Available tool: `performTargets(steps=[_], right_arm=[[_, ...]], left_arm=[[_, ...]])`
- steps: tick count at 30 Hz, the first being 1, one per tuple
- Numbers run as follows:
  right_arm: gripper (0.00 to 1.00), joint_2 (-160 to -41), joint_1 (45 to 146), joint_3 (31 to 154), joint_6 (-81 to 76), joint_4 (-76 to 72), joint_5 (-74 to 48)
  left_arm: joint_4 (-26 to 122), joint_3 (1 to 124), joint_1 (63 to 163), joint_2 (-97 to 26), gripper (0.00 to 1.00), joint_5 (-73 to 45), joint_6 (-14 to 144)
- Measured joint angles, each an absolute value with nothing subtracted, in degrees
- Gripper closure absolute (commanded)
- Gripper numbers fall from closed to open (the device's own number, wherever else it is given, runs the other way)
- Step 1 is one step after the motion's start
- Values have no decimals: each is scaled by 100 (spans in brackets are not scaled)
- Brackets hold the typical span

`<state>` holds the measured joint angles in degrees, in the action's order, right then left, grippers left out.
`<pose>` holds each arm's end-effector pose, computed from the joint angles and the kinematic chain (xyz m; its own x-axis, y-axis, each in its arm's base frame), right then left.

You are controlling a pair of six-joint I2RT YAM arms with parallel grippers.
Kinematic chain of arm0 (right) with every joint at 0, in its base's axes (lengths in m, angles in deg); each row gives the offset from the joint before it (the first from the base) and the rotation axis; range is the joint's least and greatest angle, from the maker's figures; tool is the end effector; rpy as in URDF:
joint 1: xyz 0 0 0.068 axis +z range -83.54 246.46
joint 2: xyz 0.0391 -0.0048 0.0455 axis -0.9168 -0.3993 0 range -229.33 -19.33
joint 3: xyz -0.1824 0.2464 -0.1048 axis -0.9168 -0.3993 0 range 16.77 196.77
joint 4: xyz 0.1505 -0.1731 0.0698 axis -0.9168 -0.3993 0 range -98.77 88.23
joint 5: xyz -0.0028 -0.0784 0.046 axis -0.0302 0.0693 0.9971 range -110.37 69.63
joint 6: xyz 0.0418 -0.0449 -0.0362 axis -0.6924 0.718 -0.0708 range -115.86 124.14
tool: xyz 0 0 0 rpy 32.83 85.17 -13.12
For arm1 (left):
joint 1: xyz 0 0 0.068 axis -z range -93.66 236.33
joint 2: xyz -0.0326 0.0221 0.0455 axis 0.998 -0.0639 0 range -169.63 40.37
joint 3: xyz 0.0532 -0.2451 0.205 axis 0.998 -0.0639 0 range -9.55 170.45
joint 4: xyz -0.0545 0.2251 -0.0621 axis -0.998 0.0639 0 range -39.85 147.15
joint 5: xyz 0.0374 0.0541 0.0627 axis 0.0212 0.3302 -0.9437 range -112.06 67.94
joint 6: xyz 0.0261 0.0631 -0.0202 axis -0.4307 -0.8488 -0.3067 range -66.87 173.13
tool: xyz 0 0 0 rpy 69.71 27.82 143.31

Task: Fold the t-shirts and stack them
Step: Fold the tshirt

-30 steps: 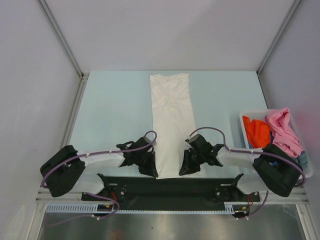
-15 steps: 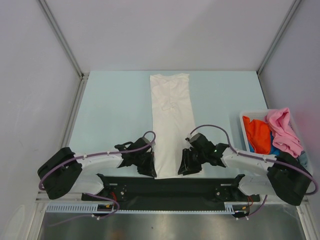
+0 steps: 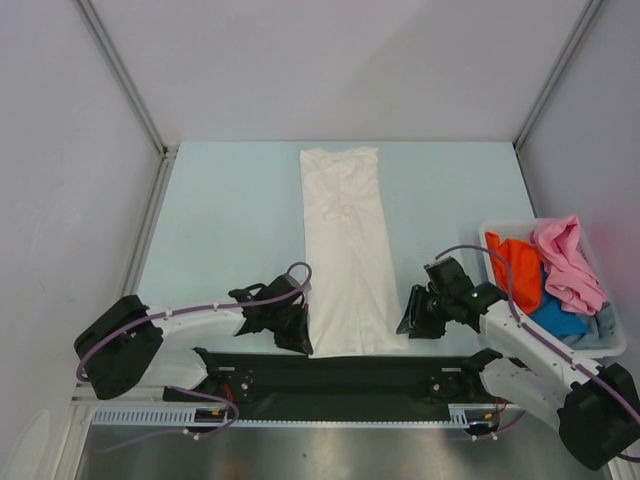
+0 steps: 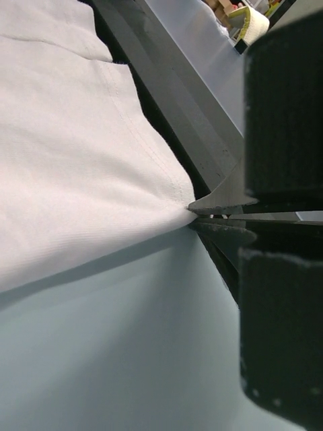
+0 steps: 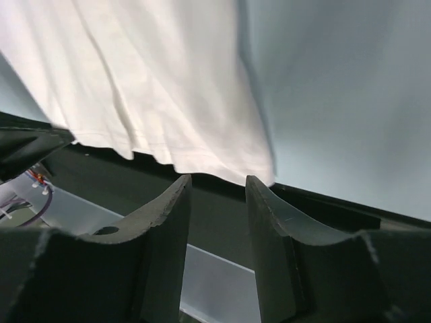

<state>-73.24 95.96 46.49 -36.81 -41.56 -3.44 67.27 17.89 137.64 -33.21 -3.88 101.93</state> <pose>0.0938 0.0727 0.2163 -0.9724 0.1702 -0.1598 0.0728 0.8714 0.4851 0.1019 -0.1563 0.1831 -0.9917 0.0948 -0.0867 0.1262 0.8436 -0.5220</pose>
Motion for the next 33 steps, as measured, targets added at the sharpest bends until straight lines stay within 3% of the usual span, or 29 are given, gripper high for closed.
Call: performTargets(steps=[8, 9, 10, 12, 19, 23, 33], right_arm=[[55, -7222, 9458, 4308, -3736, -4486, -377], [55, -7215, 9456, 4280, -3740, -4513, -405], [55, -7213, 9454, 4258, -3745, -4530, -414], [54, -7202, 9445, 4216, -3762, -4524, -414], [53, -7187, 9445, 4192, -3780, -4469, -414], [54, -7276, 9445, 4186, -3773, -4408, -414], [54, -7283, 9445, 4028, -3788, -4204, -438]], left_arm=[[6749, 1789, 13764, -3312, 91, -393, 10064], [6751, 1789, 13764, -3312, 82, -393, 10060], [6760, 1789, 13764, -3312, 62, -395, 10044], [6815, 1811, 13762, -3266, 56, -312, 10035], [8001, 2373, 14086, -2545, 50, -1049, 9802], [7757, 2987, 14182, -2377, 56, -926, 9767], [6469, 3866, 14446, -4967, 59, 213, 9920]])
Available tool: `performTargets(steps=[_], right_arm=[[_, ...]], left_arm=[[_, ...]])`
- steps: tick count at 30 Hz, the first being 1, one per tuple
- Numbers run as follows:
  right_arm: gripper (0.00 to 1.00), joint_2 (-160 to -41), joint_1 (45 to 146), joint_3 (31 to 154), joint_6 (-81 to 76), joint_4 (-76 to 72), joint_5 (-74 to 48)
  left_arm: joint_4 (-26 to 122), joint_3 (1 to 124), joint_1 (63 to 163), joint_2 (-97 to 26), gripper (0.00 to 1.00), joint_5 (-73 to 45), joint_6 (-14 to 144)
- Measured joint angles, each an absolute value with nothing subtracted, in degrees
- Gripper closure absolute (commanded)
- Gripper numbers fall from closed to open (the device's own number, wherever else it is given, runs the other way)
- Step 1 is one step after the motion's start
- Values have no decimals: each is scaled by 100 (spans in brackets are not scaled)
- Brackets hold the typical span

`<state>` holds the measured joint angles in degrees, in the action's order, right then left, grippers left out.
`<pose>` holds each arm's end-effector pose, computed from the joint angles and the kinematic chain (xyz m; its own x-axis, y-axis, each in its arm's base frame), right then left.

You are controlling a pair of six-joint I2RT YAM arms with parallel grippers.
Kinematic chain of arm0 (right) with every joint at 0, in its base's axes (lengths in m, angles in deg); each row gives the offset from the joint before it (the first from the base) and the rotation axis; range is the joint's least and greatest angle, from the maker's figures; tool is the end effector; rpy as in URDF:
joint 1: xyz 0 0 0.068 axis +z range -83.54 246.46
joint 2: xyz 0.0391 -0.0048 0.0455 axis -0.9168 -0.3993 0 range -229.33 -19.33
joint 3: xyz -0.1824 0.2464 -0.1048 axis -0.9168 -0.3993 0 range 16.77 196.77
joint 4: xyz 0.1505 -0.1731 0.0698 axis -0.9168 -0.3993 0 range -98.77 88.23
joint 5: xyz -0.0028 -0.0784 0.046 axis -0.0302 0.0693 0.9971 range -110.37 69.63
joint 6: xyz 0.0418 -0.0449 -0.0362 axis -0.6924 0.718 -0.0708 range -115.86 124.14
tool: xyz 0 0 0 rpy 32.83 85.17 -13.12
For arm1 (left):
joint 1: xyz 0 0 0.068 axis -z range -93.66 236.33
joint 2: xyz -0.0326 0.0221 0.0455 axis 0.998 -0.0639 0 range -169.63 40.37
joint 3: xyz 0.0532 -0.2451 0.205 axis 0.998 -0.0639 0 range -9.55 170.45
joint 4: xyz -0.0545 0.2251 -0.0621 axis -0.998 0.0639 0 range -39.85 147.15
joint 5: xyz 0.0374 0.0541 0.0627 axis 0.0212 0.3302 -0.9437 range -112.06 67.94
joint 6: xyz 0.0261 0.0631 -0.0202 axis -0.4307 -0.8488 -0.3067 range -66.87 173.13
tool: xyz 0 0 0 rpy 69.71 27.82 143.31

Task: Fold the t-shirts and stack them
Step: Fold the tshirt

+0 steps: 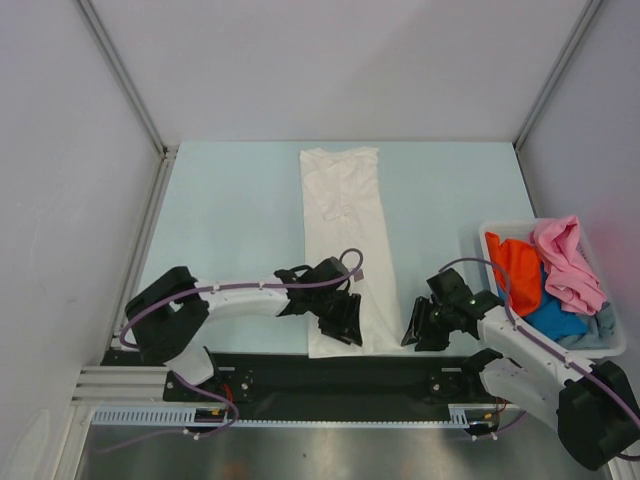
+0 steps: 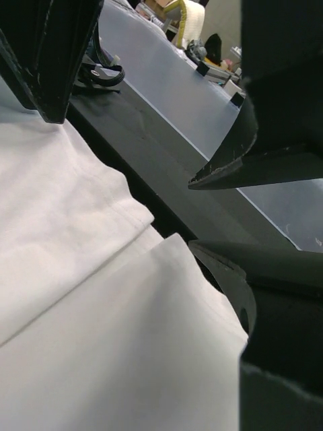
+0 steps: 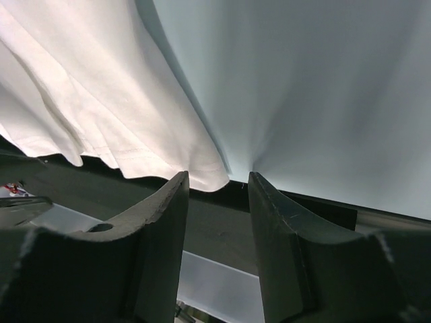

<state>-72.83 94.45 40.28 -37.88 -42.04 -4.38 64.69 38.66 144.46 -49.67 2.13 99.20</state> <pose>0.0787 0.0602 0.1864 -0.9745 0.2108 -0.0774 0.1601 0.8939 0.4187 0.1360 -0.2640 0.2208 -0.9492 0.2825 -0.1385 0.3040 0.7098 -0.6355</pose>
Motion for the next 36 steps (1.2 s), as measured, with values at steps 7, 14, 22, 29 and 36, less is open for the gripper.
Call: performTargets(steps=[7, 14, 22, 29, 36], right_arm=[[53, -7108, 9445, 3831, -3902, -4097, -386], [53, -6813, 9445, 3681, -4016, -4041, -331], [53, -6837, 9445, 3674, -4027, -3997, -283], [53, -6841, 9445, 3670, -4024, -3979, -255], [53, -6859, 9445, 3663, -4027, -3940, -220]], left_arm=[[6301, 3885, 14641, -5257, 57, 359, 10265], [6187, 3920, 14658, -5485, 57, 300, 10431], [6063, 4075, 14669, -5764, 57, 221, 10525], [5964, 4093, 14671, -5959, 60, 224, 10626], [5886, 4095, 14671, -6046, 63, 280, 10722]])
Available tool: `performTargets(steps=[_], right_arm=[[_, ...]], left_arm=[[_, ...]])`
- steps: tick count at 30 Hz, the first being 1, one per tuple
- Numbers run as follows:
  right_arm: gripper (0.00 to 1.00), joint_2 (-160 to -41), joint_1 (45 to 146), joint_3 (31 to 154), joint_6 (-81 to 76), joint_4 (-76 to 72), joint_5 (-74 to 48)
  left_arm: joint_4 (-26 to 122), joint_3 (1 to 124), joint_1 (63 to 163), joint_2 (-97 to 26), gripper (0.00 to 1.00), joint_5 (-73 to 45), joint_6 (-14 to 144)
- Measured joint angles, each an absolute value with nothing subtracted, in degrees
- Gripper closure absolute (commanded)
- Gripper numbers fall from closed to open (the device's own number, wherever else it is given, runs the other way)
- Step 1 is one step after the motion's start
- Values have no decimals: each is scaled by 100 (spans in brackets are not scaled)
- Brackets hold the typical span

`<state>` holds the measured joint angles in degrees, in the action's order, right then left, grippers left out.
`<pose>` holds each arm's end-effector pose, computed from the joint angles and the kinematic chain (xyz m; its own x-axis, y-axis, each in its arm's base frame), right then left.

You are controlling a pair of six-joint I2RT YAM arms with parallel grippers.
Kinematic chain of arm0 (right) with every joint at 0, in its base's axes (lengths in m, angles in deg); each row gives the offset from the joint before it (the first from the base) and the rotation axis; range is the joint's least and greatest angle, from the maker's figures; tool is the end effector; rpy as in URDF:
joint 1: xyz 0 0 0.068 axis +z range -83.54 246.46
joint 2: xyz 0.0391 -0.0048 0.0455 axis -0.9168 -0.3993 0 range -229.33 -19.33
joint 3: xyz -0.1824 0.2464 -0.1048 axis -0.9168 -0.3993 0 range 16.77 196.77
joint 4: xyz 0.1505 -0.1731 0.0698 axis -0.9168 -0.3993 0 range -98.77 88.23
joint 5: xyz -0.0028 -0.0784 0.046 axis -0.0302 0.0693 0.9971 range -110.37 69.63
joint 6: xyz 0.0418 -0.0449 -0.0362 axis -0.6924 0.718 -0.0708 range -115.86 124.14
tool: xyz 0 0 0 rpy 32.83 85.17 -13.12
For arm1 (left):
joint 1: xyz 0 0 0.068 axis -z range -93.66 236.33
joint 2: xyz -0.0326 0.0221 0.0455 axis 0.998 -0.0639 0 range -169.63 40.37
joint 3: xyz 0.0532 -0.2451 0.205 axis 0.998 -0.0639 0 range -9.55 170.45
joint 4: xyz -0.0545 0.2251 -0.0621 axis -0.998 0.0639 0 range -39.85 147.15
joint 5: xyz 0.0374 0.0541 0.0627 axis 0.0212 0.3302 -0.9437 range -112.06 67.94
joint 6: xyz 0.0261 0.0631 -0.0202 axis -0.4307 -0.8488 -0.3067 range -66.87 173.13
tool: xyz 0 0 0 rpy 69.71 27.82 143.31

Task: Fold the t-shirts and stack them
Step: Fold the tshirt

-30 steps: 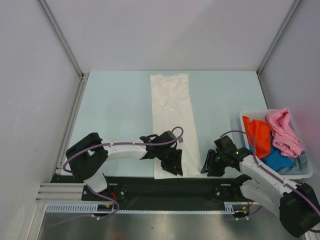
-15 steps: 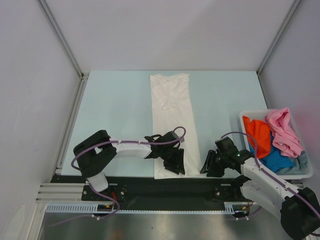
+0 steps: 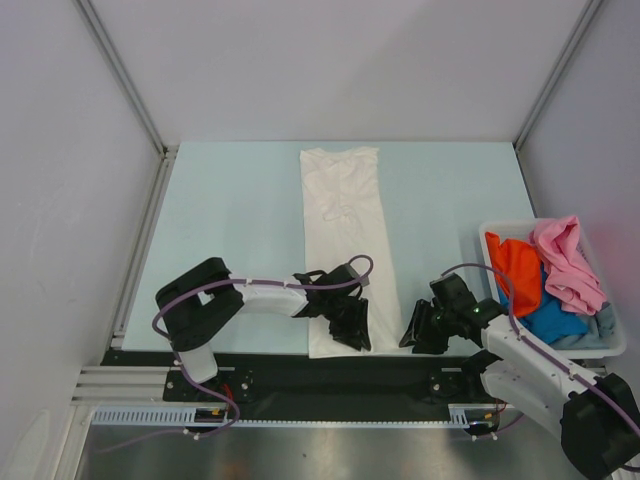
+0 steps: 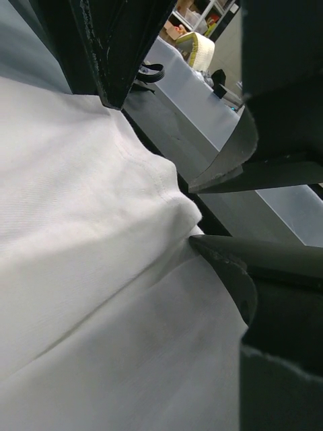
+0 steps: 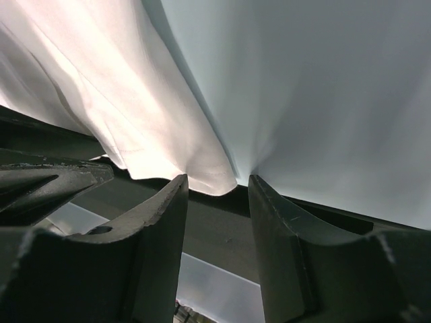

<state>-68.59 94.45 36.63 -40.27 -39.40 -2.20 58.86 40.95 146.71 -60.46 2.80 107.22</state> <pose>0.0679 0.0569 0.1773 -0.9680 0.2384 -0.0779 0.1736 0.8609 0.4782 0.1431 -0.3012 0.1830 -0.9740 0.2263 -0.0097 0.1820 0.7566 -0.6280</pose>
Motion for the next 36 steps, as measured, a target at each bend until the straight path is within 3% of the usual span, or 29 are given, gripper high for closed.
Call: performTargets(steps=[11, 24, 36], right_arm=[[53, -6942, 9445, 3659, -4027, -3846, -145], [53, -7021, 9445, 3639, -4024, -3726, -40], [53, -7241, 9445, 3639, -4020, -3520, 150]], left_arm=[[5879, 4158, 14671, -6147, 68, 363, 10737], [6445, 4526, 14685, -6320, 100, 175, 10556], [6895, 4604, 14687, -6024, 100, 33, 10449]])
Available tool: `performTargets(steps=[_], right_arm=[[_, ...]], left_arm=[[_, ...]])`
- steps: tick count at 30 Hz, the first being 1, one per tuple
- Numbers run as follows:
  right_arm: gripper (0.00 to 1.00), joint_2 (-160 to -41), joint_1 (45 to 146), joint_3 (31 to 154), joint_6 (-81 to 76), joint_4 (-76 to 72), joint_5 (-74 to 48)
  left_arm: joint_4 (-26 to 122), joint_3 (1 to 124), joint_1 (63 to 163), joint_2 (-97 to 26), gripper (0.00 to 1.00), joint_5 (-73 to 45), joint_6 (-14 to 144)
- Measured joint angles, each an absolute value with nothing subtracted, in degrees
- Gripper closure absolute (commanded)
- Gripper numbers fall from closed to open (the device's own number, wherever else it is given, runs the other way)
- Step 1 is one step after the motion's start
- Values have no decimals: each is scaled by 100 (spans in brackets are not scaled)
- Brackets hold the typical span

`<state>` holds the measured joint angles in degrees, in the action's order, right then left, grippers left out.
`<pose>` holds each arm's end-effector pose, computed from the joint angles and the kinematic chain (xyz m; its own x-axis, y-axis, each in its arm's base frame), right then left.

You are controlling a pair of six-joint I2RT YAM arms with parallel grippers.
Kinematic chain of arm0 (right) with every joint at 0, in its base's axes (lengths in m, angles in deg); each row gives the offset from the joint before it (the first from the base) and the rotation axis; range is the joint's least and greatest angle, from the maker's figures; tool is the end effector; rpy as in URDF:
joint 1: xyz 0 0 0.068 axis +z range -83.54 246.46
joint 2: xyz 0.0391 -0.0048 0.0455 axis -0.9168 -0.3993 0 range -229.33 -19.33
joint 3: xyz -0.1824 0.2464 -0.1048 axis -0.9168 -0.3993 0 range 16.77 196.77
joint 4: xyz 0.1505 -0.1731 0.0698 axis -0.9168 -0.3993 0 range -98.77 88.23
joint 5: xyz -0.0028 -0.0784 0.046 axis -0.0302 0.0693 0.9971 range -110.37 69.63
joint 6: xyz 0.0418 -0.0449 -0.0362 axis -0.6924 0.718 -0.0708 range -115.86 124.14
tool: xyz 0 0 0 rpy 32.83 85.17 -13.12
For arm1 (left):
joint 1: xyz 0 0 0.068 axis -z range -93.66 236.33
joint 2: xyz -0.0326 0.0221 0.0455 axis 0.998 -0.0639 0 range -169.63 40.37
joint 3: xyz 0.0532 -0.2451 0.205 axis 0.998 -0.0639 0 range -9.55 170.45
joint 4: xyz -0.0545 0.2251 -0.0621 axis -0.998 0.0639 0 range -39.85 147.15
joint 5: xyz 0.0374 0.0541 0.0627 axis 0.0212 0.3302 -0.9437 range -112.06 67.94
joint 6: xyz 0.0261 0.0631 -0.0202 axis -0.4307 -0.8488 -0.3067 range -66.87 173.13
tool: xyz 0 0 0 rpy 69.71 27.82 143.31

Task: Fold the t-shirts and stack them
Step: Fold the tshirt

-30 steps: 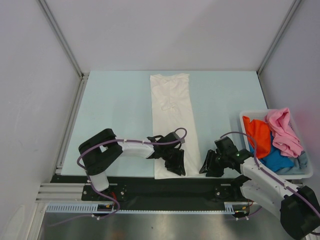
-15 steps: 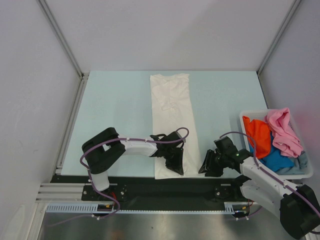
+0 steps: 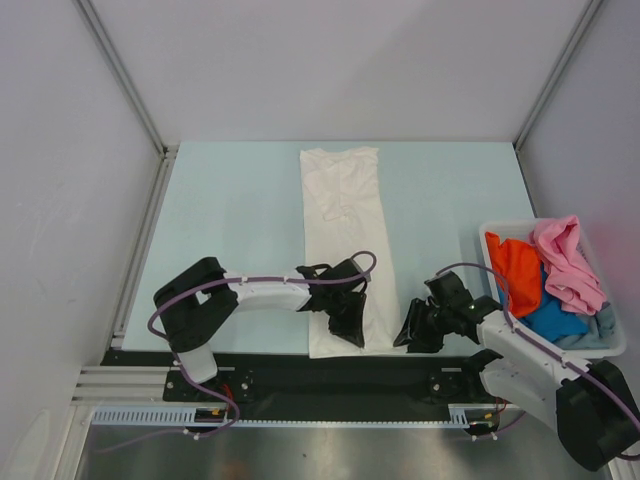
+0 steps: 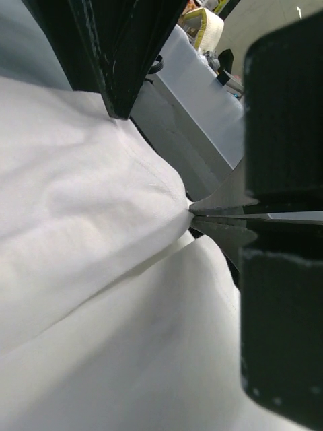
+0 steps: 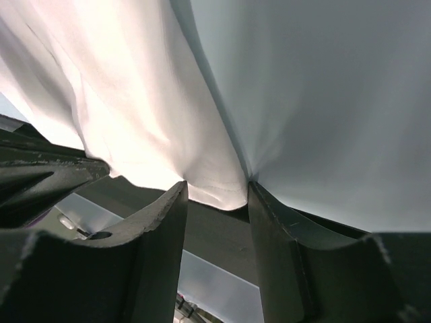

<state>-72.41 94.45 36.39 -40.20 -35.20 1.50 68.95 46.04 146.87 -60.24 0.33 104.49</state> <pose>0.0765 0.0655 0.1763 -0.9755 0.2160 -0.0413 0.1637 0.8387 0.5193 0.1449 -0.3017 0.1952 -0.9690 0.2470 -0.0084 0.2096 0.8030 -0.5580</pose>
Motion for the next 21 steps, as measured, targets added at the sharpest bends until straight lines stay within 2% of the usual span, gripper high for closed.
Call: performTargets(steps=[16, 21], right_arm=[[53, -7410, 9445, 3652, -4000, -3348, 288], [52, -7307, 9445, 3652, -3974, -3448, 189]], left_arm=[[6952, 4364, 14597, -5970, 99, 49, 10468], [6913, 4338, 14584, -5970, 80, 62, 10466]])
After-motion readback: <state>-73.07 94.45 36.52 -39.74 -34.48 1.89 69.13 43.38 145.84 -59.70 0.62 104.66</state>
